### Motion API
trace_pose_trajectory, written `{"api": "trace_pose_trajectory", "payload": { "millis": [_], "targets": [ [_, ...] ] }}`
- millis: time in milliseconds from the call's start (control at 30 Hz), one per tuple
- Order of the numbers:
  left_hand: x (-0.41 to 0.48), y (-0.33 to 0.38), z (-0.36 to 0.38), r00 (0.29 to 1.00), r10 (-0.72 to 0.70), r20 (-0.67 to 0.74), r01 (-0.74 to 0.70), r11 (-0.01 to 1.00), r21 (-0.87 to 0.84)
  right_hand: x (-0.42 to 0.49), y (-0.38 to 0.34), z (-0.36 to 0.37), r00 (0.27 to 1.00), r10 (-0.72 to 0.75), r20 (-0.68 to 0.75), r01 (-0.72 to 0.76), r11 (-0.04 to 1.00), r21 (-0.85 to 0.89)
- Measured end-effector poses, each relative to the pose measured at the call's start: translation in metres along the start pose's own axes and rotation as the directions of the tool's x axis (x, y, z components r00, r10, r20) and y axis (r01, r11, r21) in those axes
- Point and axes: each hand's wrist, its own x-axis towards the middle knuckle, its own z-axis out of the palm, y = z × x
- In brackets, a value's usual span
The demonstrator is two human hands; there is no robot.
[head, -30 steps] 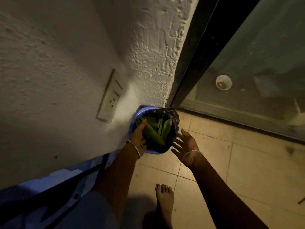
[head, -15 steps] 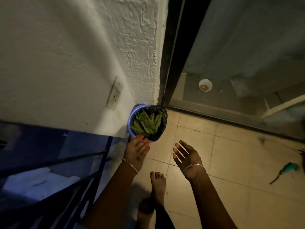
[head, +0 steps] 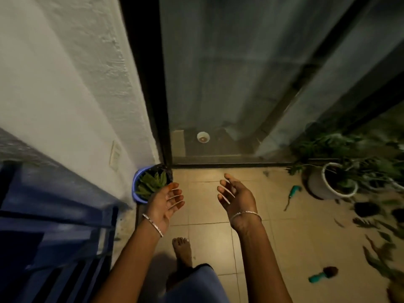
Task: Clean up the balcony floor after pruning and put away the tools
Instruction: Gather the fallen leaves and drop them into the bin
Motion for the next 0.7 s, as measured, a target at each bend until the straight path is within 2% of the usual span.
{"api": "trace_pose_trajectory", "payload": {
  "millis": [200, 400, 533, 700],
  "targets": [
    [-0.071, -0.004, 0.059, 0.978, 0.039, 0.203, -0.071, 0.986, 0.154, -0.086, -0.056, -0.061, 0.976, -0.203, -0.084, 0.210, 0.975, 0.080],
    [-0.116, -0.037, 0.134, 0.914, -0.068, 0.401, -0.066, 0.948, 0.311, -0.148, -0.090, -0.134, 0.918, -0.323, -0.232, 0.363, 0.918, 0.160],
    [-0.151, -0.074, 0.198, 0.830, -0.147, 0.538, -0.094, 0.914, 0.395, -0.180, -0.105, -0.198, 0.857, -0.367, -0.362, 0.461, 0.861, 0.217],
    [-0.189, -0.140, 0.269, 0.733, -0.265, 0.626, -0.113, 0.860, 0.498, -0.211, -0.117, -0.284, 0.781, -0.340, -0.523, 0.528, 0.807, 0.264]
  ]
}}
